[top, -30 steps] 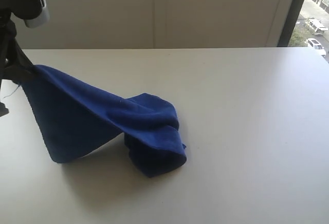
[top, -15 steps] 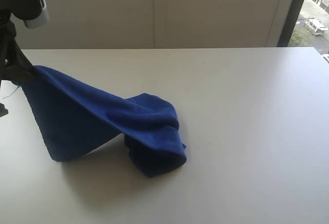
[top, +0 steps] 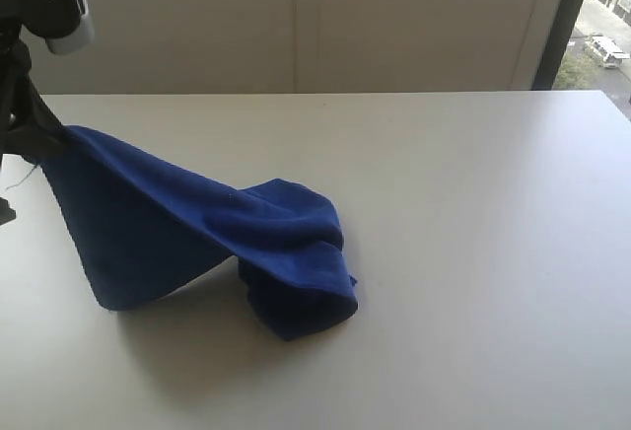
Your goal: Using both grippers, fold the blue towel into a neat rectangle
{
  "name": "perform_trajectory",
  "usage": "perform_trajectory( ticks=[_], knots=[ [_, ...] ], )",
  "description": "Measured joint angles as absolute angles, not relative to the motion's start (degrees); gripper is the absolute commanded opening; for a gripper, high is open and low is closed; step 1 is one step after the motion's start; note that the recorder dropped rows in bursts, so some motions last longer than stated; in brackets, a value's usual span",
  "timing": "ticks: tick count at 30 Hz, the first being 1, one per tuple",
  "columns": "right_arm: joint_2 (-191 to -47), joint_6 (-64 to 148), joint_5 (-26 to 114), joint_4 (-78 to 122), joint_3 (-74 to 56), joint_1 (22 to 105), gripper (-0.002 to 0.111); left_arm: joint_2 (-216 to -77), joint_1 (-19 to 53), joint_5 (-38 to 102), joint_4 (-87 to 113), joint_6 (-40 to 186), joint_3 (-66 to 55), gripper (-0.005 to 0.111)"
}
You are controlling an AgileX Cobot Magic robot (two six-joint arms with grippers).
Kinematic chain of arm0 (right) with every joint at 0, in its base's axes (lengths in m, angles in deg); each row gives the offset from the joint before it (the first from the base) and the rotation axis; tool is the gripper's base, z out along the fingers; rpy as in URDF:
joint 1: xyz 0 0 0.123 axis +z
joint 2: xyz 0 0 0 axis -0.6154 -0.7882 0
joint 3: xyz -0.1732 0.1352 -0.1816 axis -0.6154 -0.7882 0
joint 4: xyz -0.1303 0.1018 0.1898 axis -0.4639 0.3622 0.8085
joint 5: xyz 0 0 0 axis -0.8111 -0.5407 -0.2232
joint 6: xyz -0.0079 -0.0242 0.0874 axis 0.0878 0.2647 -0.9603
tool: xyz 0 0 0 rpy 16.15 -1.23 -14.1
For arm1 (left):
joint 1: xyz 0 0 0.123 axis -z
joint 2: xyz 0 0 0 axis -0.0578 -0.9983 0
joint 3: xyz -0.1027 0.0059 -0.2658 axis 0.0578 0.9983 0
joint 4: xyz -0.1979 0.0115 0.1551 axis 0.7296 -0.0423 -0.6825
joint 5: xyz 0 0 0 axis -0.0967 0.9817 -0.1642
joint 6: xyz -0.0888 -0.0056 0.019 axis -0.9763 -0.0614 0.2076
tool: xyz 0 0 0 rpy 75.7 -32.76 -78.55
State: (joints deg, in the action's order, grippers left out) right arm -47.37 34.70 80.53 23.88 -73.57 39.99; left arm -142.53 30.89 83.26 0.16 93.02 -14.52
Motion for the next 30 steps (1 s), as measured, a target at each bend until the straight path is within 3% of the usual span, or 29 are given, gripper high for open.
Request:
perform_trajectory(
  ticks=[3,9,14,30],
  knots=[
    [-47.43,32.1,80.05,26.87,-73.57,39.99,0.0,-142.53,30.89,83.26,0.16,92.9,-14.52,0.0],
    [-47.7,29.78,55.35,41.32,-73.57,39.99,0.0,-142.53,30.89,83.26,0.53,92.9,-14.52,0.0],
    [-53.56,29.53,48.44,43.28,-73.57,39.99,0.0,-142.53,30.89,83.5,1.46,92.9,-14.52,0.0],
    [-101.19,51.3,17.77,46.76,-48.67,39.99,0.0,-142.53,30.89,83.43,1.46,92.9,-14.52,0.0]
  ],
)
